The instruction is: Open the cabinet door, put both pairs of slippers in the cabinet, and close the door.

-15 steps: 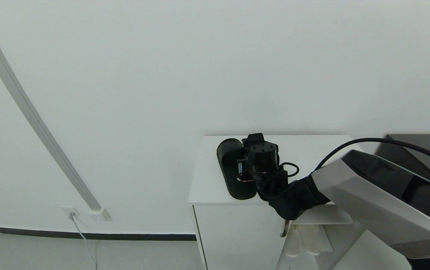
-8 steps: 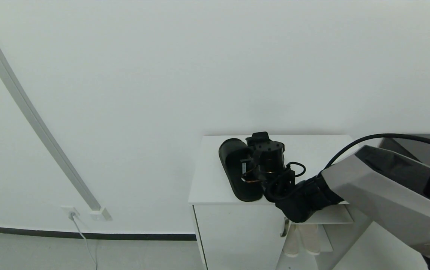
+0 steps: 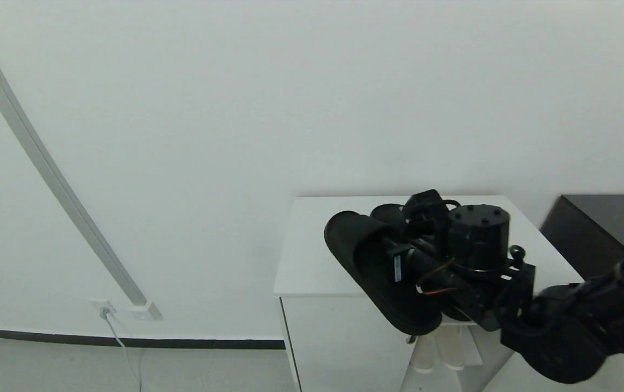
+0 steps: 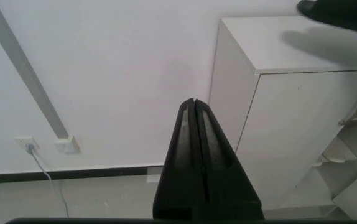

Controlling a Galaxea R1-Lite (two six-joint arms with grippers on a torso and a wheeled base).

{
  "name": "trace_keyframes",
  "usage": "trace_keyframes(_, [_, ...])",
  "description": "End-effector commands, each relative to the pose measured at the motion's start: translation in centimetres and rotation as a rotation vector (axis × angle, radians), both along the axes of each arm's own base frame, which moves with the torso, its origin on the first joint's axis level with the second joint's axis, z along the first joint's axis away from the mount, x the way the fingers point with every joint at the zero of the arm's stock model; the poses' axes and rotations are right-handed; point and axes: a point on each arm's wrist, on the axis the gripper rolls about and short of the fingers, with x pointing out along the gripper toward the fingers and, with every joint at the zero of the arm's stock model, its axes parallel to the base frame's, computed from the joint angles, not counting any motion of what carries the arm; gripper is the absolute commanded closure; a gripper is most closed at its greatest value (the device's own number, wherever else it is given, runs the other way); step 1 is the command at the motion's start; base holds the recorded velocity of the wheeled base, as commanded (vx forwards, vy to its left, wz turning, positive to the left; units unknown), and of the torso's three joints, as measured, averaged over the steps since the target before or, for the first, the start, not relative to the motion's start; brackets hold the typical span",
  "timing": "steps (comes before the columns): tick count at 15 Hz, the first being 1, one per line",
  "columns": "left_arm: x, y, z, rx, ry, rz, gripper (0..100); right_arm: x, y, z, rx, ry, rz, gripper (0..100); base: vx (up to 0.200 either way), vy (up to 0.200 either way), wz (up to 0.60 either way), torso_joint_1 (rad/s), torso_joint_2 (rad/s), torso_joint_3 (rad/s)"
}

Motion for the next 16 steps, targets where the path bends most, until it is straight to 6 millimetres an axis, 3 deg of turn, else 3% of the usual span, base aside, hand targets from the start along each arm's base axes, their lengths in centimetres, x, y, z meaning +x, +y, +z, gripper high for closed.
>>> trace_keyframes(1, [0.0, 0.0, 0.0, 0.000, 0.001, 0.000, 100, -4.0, -3.1, 2.9, 0.033, -0.034, 0.050, 100, 0.000, 0.000, 0.00, 0.000, 0.00, 0.000])
trace_keyframes(5, [0.0, 0.0, 0.0, 0.000, 0.001, 0.001, 100, -6.2, -3.0, 2.5, 0.000, 0.025, 0.159, 100, 0.000, 0.000, 0.00, 0.000, 0.00, 0.000])
trace_keyframes(11, [0.0, 0.0, 0.0, -0.001, 0.001, 0.001, 100, -6.6, -2.6, 2.3, -0.009, 0.032, 0.179, 100, 0.000, 0.000, 0.00, 0.000, 0.00, 0.000])
trace_keyframes(16, [0.0, 0.0, 0.0, -0.001, 0.001, 0.001, 100, -6.8, -2.6, 2.3, -0.009, 0.030, 0.184, 100, -0.160, 0.000, 0.00, 0.007, 0.00, -0.001])
